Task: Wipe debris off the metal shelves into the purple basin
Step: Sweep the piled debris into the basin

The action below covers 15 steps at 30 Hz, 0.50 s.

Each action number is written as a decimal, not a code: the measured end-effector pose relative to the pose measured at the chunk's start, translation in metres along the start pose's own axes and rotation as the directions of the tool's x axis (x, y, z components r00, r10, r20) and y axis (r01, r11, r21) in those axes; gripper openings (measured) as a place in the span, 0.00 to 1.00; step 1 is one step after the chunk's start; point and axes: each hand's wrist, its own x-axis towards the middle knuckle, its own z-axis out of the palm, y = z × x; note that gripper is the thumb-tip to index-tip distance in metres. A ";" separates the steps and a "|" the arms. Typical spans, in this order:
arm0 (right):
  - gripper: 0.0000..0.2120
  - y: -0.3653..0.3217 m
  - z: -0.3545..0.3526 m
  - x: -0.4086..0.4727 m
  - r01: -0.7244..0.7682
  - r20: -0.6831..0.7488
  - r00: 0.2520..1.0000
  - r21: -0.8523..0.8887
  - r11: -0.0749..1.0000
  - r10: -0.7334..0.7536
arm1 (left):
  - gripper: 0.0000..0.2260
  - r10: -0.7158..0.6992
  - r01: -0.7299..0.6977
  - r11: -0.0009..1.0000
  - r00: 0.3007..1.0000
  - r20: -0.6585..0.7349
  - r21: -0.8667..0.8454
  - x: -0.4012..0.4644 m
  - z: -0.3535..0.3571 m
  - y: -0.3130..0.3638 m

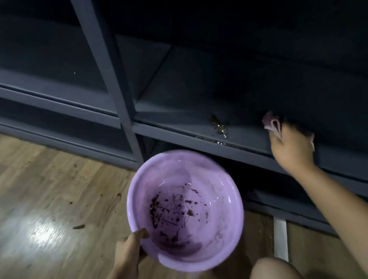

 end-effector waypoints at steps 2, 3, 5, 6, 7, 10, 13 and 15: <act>0.17 -0.002 0.012 0.010 0.025 -0.026 0.999 0.086 0.996 -0.023 | 0.02 0.020 -0.019 0.999 0.999 0.044 -0.026 0.017 0.016 -0.008; 0.16 -0.006 0.014 0.015 0.020 0.013 1.000 0.133 0.991 -0.022 | 0.02 0.025 -0.022 0.999 0.998 0.058 -0.036 0.023 0.022 -0.010; 0.13 -0.010 0.018 0.025 0.024 0.094 0.995 0.167 0.986 -0.040 | 0.04 0.037 -0.032 0.998 0.995 0.091 -0.056 0.033 0.031 -0.011; 0.14 -0.012 0.020 0.028 0.008 0.120 0.992 0.187 0.982 -0.031 | 0.05 0.045 -0.038 0.997 0.993 0.110 -0.066 0.037 0.034 -0.011; 0.15 -0.016 0.020 0.030 -0.008 0.144 0.989 0.208 0.978 -0.022 | 0.07 0.052 -0.042 0.996 0.991 0.121 -0.084 0.038 0.038 -0.011; 0.17 -0.029 0.023 0.036 -0.038 0.208 0.978 0.314 0.949 -0.030 | 0.12 0.076 -0.060 0.990 0.989 0.129 -0.130 0.031 0.044 -0.008; 0.18 -0.051 0.023 0.042 -0.108 0.333 0.941 0.468 0.877 -0.061 | 0.13 0.087 -0.072 0.989 0.989 0.116 -0.132 0.020 0.042 -0.004; 0.18 -0.072 0.027 0.043 -0.122 0.383 0.916 0.544 0.831 -0.117 | 0.14 0.096 -0.081 0.989 0.989 0.114 -0.128 0.017 0.041 -0.001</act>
